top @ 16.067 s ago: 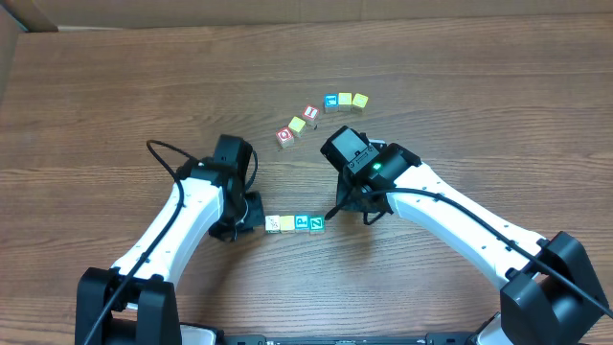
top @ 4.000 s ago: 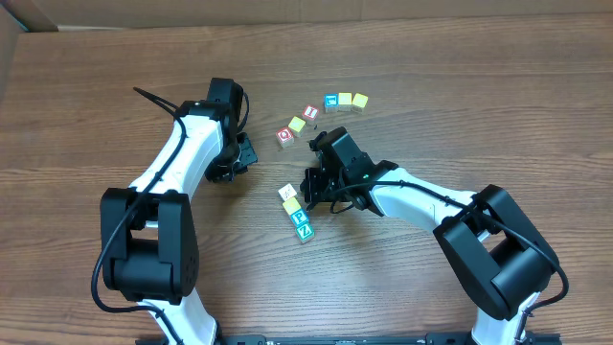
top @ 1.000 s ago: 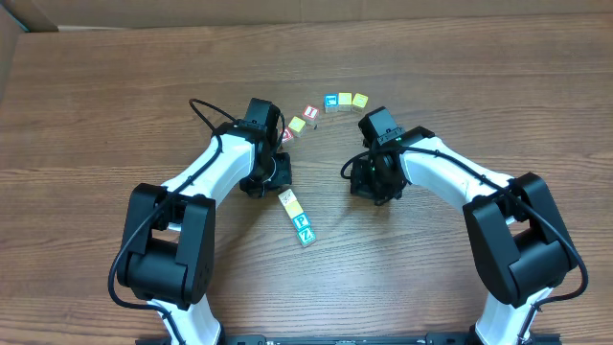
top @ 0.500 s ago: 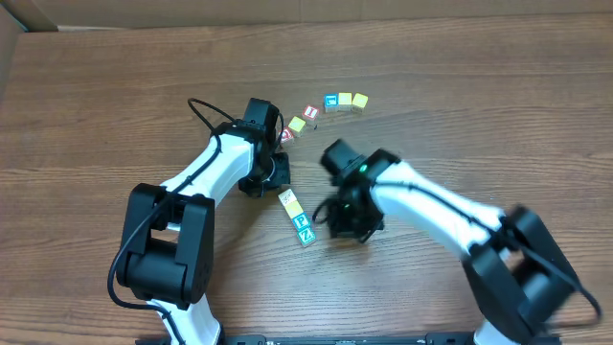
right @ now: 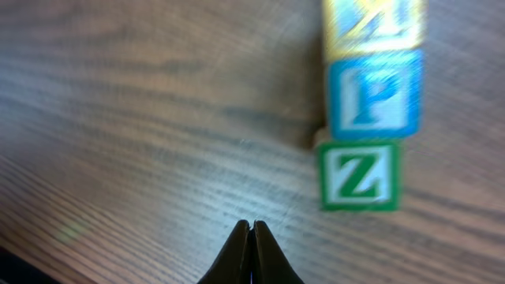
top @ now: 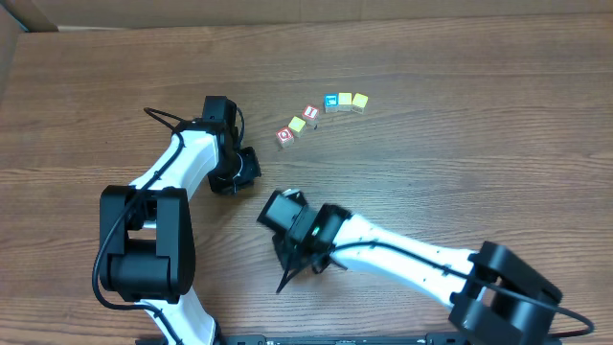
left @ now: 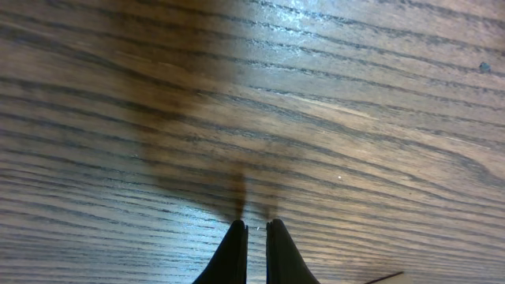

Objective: Flip 4 blocks

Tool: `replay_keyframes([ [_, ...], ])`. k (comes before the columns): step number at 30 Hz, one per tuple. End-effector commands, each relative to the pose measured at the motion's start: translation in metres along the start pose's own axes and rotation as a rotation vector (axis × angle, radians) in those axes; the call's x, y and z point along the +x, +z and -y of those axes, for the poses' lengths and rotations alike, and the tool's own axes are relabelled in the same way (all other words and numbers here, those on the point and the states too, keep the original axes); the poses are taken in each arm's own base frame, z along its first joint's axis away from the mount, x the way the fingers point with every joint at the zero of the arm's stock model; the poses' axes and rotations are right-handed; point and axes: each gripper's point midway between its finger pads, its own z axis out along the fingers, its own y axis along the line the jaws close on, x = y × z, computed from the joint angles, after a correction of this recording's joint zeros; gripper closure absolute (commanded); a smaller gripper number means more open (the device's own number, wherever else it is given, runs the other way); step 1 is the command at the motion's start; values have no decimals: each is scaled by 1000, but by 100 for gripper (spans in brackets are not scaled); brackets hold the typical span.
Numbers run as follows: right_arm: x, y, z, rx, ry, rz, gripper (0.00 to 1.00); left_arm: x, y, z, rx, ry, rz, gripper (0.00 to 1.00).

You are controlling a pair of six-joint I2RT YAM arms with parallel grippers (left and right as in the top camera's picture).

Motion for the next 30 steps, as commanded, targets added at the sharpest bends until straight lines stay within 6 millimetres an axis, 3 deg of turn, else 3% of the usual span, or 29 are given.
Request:
replay_keyframes([
  [1,-17,-5,-12,38,1,57,96,3,2,3,6,-1,-10,96],
  [6,-29,0,-22,55,-1,38,96,4,2,2,4,-1,-12,96],
  [8,-25,17,-14,102,-2,11,96,5,2,2,2,-2,-16,96],
  [12,-20,30,-5,147,-3,-15,96,5,2,2,2,-2,-15,96],
  [30,-25,28,12,237,47,32,96,5,2,2,2,-2,-16,96],
])
